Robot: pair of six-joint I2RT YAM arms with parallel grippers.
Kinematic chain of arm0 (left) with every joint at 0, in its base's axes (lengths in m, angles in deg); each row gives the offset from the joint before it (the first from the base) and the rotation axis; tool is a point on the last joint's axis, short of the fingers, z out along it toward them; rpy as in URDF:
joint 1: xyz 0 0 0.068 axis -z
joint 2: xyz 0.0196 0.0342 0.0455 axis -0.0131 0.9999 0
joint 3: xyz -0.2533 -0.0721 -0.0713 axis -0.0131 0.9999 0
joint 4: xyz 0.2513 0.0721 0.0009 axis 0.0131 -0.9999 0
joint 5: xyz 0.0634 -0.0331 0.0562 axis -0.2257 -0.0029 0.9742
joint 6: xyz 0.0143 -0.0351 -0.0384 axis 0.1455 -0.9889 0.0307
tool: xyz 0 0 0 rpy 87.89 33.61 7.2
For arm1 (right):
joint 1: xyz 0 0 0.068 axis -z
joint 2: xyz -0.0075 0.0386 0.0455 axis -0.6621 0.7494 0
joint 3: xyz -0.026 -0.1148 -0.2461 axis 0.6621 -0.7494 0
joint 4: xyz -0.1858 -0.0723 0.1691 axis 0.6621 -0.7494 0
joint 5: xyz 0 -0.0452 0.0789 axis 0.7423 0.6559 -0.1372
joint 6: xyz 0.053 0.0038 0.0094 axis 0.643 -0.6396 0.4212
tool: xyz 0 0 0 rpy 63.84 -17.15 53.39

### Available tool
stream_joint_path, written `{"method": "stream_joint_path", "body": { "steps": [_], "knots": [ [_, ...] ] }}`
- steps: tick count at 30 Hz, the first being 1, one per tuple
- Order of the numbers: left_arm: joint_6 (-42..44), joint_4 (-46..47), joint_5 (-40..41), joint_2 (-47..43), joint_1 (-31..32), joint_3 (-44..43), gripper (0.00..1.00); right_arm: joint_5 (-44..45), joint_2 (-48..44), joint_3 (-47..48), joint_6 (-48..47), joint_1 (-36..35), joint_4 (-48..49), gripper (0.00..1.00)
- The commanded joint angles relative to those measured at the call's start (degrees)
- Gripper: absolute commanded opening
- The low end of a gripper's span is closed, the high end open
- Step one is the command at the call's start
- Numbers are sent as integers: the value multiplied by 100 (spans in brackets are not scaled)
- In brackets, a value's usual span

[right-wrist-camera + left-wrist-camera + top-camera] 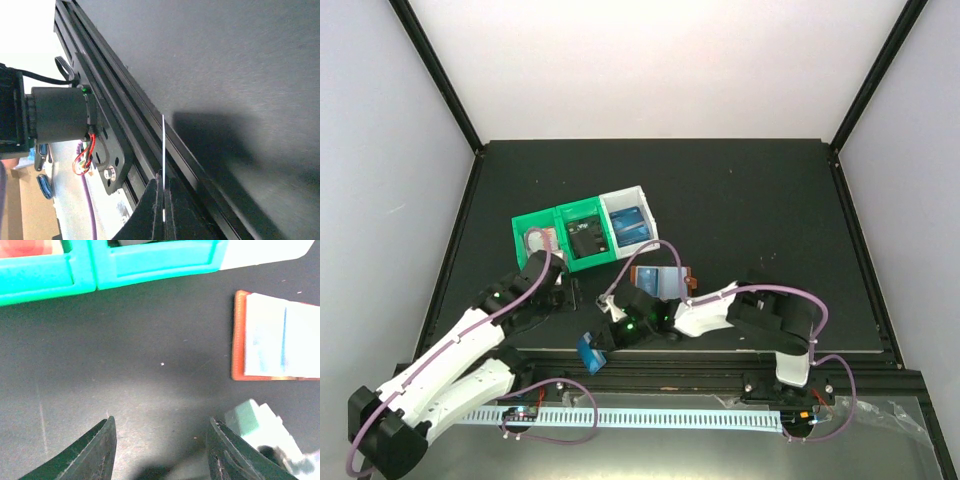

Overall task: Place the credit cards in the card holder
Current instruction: Pick up the credit card from the storage box.

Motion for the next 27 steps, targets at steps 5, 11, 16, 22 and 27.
{"method": "stream_joint_path", "body": {
  "steps": [5, 11, 16, 22, 27],
  "knots": [
    [403, 831, -928, -604, -43, -498, 61, -273, -1373, -764, 38, 870, 588, 1],
    [610, 2073, -2484, -902, -37, -349, 82, -257, -2640, -1089, -117, 1779, 112, 1],
    [495, 2455, -2960, -781, -42, -379, 99, 191, -3790, -1098, -306, 2197, -721, 1],
    [211, 3564, -3741, -544, -33, -353, 99, 647, -4937, -1133, -220, 2485, -1342, 1],
    [-229, 4324, -4243, -37, 6, -474, 99, 611, -5564, -1087, -30, 2745, -1356, 1]
  ]
}}
